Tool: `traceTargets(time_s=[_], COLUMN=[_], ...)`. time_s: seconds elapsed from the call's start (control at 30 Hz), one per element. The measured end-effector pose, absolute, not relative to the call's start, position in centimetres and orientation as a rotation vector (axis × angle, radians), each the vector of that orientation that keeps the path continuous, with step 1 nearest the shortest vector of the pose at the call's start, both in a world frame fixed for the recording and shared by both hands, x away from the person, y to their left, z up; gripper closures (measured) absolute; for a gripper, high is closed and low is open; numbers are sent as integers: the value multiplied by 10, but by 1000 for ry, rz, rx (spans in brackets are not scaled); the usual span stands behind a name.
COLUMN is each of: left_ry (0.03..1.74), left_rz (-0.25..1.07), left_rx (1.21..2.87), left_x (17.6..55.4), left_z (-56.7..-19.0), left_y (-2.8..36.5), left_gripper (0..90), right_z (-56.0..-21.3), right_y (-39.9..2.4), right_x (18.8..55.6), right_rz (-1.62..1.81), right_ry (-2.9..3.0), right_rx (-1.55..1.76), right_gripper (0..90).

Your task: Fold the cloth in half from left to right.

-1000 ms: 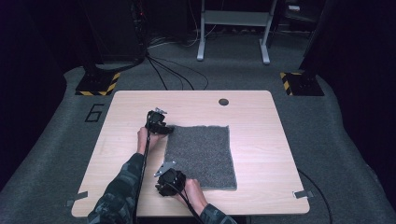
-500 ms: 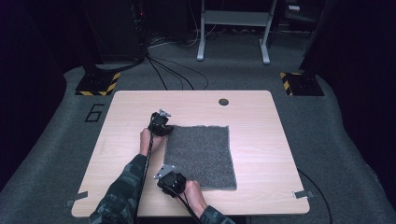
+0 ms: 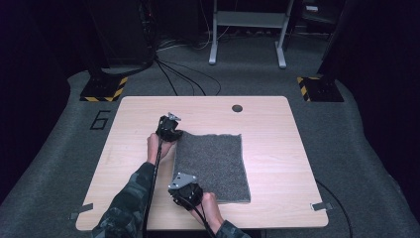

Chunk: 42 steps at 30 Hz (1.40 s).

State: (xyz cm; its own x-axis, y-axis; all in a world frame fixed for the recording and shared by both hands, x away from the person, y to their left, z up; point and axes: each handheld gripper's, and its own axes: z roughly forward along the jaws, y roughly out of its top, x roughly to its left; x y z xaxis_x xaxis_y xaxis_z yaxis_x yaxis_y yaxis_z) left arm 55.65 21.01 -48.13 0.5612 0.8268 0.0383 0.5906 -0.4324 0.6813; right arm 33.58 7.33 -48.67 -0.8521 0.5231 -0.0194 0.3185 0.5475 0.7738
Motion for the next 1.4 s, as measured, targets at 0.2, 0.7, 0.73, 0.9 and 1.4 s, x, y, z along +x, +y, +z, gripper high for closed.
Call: traceTargets(time_s=[0.2,0.7,0.73,0.9,1.4], left_ry=[1125,1076,1064,1033,966], left_rz=[544,659,657,639,566], left_rx=[2179,2185,2194,2207,2277], left_x=[554,550,550,553,564], left_z=[-460,-405,-405,-408,-433], left_y=[212,205,201,178,113], left_gripper=[883,883,883,883,881], right_z=[-466,-431,-431,-434,-456], right_y=[75,67,64,42,-16], right_x=[334,325,324,320,317], right_rz=[1263,1385,1392,1377,1251], right_ry=[2496,2371,2357,2326,2310], right_rx=[675,638,653,711,895], right_gripper=[858,860,861,860,855])
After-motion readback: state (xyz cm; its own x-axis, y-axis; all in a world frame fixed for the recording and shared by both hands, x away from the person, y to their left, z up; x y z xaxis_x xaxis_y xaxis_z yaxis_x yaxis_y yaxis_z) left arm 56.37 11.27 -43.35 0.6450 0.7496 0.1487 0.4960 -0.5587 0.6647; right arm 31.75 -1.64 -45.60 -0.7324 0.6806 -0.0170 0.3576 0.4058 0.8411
